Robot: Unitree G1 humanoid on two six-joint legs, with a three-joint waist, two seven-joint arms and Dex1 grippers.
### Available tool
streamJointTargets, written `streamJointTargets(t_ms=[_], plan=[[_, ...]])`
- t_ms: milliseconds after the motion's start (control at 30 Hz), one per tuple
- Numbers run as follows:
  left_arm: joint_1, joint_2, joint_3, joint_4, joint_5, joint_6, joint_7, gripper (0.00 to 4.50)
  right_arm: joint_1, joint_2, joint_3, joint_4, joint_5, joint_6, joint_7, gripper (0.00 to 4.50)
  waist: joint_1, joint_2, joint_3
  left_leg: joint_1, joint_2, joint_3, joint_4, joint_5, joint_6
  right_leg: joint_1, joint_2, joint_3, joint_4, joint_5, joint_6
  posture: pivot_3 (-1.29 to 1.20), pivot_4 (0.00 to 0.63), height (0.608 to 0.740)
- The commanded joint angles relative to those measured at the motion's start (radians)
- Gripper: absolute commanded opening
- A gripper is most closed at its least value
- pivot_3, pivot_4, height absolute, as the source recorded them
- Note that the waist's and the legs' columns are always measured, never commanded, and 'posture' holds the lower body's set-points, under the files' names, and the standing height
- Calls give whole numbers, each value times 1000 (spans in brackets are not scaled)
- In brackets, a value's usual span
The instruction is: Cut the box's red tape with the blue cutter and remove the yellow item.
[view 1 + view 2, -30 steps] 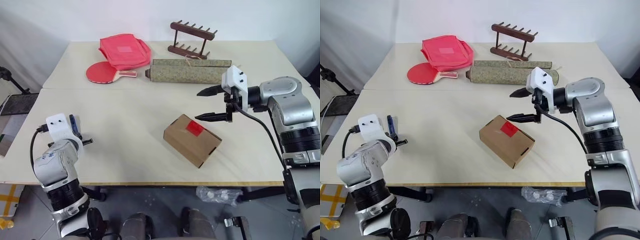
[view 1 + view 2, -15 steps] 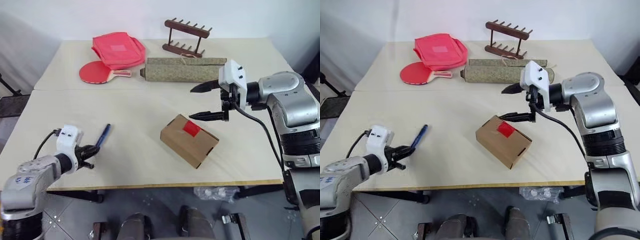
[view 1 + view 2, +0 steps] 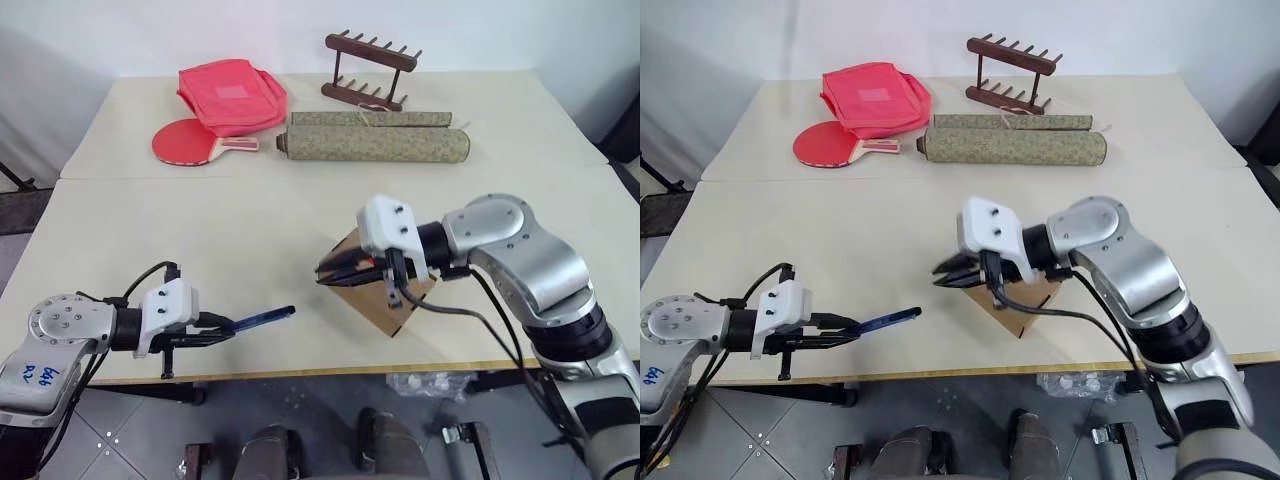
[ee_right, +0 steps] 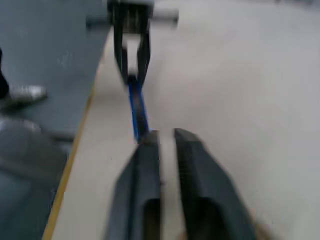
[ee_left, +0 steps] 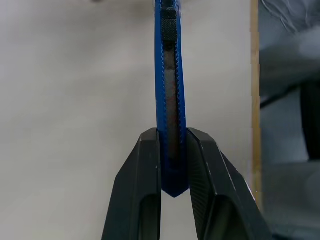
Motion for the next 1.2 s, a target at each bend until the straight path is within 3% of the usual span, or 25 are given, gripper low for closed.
streamJointTargets(t_ms=[33,200,400,500,767,1200], plan=[[-53,22,-61,36,52,-79,-35,401,3,-16,11,-94,-16,-35,-5,40,-3,0,0,0,0,1,0,0,0,0,0,0,0,0,0,0,150,740],[-92,46,-118,48,65,-92,-88,401,11,-21,15,-120,-49,-46,-48,40,-22,-1,1,0,1,2,0,-1,-2,-1,4,-1,0,0,0,0,150,740],[-142,46,-160,110,96,-176,-119,401,102,-181,-48,-204,-24,-63,24,40,-17,-2,2,0,1,2,0,-1,-2,-1,4,0,-1,0,0,0,150,740],[-159,39,-172,135,105,-196,-125,401,121,-191,-49,-228,-11,-52,15,40,-21,-3,2,0,1,2,1,-1,-1,0,4,0,-1,0,0,0,150,740],[-115,49,-194,107,127,-124,-96,401,109,-92,53,-250,-47,-13,-62,40,-23,-3,2,2,3,2,2,-1,-2,0,6,2,2,-1,-1,0,150,740],[-63,54,-204,11,126,-37,-67,401,46,37,284,-84,-245,-152,-64,40,-23,-3,1,3,3,3,3,-1,-2,0,5,2,4,-1,-2,0,150,740]])
